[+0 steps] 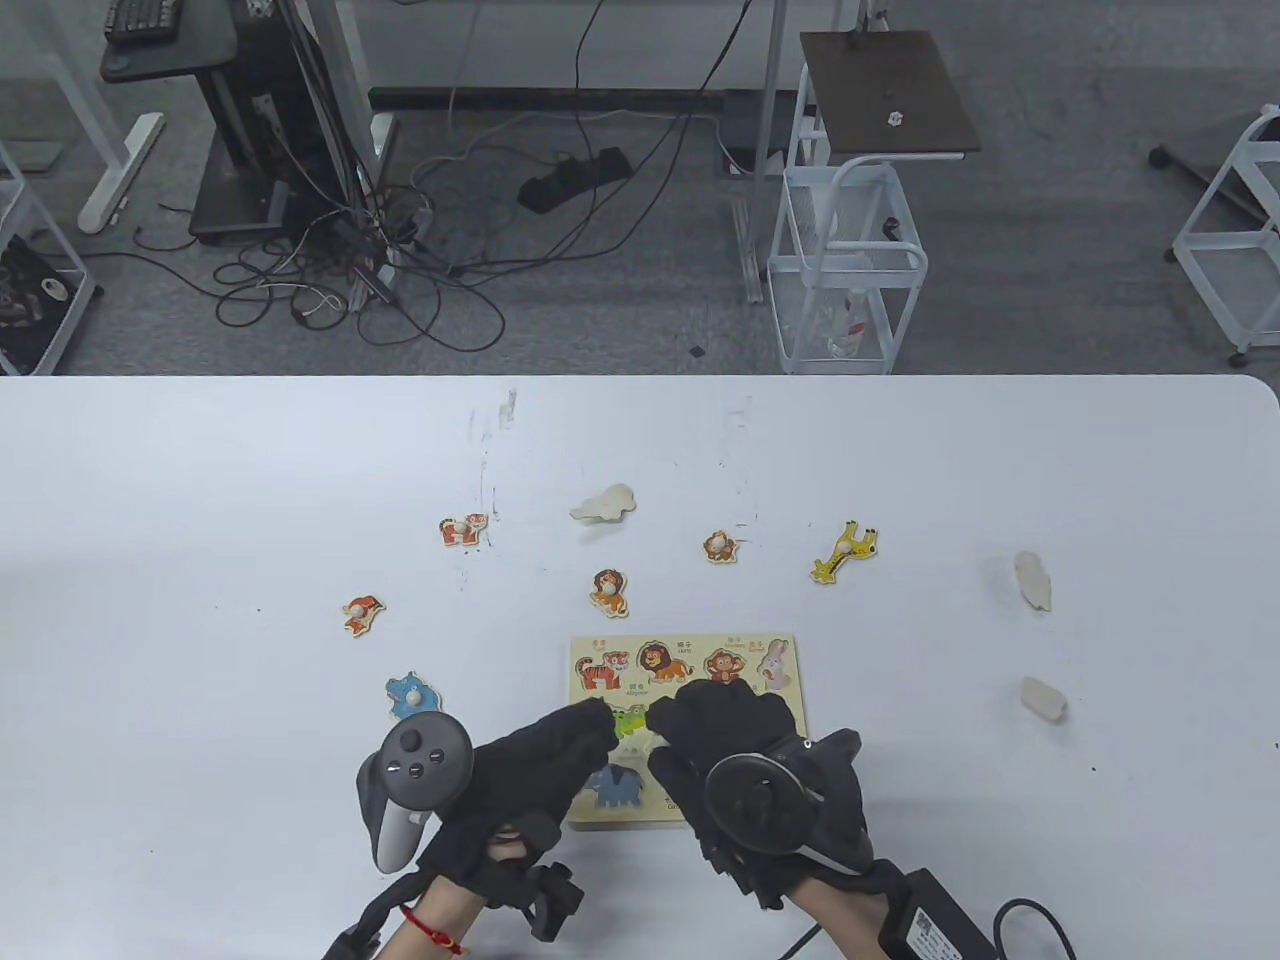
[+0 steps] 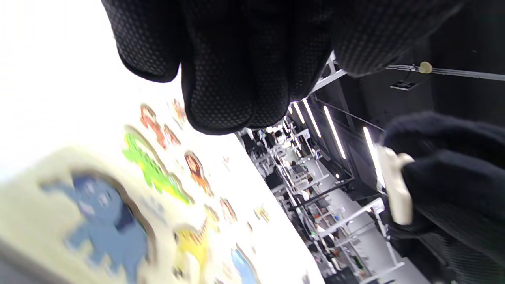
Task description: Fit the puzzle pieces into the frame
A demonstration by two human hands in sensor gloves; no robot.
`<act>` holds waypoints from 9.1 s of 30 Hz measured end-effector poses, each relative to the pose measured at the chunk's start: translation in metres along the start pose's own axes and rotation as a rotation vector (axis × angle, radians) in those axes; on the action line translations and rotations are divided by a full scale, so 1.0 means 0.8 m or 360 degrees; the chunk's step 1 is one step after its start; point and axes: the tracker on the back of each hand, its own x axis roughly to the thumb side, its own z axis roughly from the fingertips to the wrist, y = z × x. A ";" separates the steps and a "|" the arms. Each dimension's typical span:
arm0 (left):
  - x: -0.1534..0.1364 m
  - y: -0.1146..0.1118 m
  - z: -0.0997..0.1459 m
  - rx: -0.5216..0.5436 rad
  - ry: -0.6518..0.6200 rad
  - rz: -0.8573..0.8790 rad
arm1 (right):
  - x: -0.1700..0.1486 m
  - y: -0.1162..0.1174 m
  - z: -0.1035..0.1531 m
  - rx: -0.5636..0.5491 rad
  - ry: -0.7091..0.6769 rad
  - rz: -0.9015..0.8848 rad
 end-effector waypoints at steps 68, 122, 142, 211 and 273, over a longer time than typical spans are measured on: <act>-0.021 0.013 -0.003 -0.0122 0.0042 -0.0331 | -0.181 0.077 -0.061 0.0655 0.0562 0.0206; -0.014 0.008 0.000 -0.0127 -0.0032 -0.0409 | -0.338 -0.029 0.052 0.0548 0.1096 0.0934; -0.005 -0.016 0.002 -0.0191 -0.0114 -0.0384 | -0.186 -0.076 0.014 0.0320 0.0489 0.0242; 0.012 -0.029 0.007 -0.0295 -0.0185 -0.0403 | -0.039 0.047 0.039 0.0095 0.0082 0.0100; 0.003 -0.020 0.008 -0.0114 -0.0103 -0.0739 | -0.167 -0.016 -0.025 0.0467 0.0569 0.0520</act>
